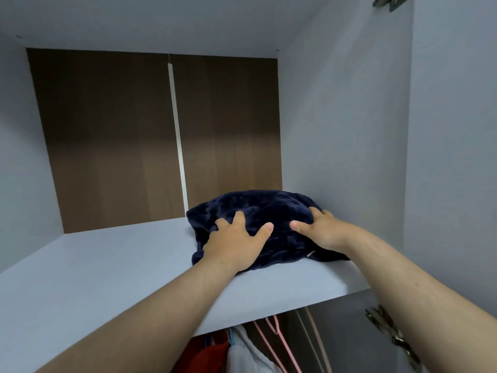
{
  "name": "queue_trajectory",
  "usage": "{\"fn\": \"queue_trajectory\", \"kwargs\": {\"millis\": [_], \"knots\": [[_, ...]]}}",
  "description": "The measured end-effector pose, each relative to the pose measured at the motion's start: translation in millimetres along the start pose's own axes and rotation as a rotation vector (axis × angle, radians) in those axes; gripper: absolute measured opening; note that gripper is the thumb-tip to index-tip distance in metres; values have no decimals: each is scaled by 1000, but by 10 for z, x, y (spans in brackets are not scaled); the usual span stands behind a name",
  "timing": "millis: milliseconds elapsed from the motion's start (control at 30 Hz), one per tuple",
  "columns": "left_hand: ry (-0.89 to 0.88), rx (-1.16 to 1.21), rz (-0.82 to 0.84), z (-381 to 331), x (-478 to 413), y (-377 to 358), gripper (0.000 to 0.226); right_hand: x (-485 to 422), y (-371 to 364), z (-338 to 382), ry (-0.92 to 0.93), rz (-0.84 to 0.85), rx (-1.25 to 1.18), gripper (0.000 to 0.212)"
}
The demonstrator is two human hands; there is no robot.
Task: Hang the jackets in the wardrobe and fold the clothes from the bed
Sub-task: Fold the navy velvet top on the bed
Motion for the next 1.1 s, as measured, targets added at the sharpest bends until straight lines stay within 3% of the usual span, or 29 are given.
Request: {"fn": "queue_trajectory", "kwargs": {"millis": [200, 400, 1100], "knots": [[18, -47, 8, -16, -482, -207, 93, -923, -95, -185, 24, -63, -47, 95], [36, -13, 36, 77, -831, -319, 97, -1043, -96, -43, -14, -116, -8, 68], [74, 18, 62, 369, -1432, -404, 99, -1697, -293, 121, 33, -143, 12, 74]]}}
Point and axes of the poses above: each hand's wrist, its own x-axis away from the middle knuckle, its own y-axis out of the back of the hand, z = x × y, the point moved 6 cm from there along -x, towards the middle knuckle, and after that the axes turned 10 degrees about -y, right-handed, at the moved point
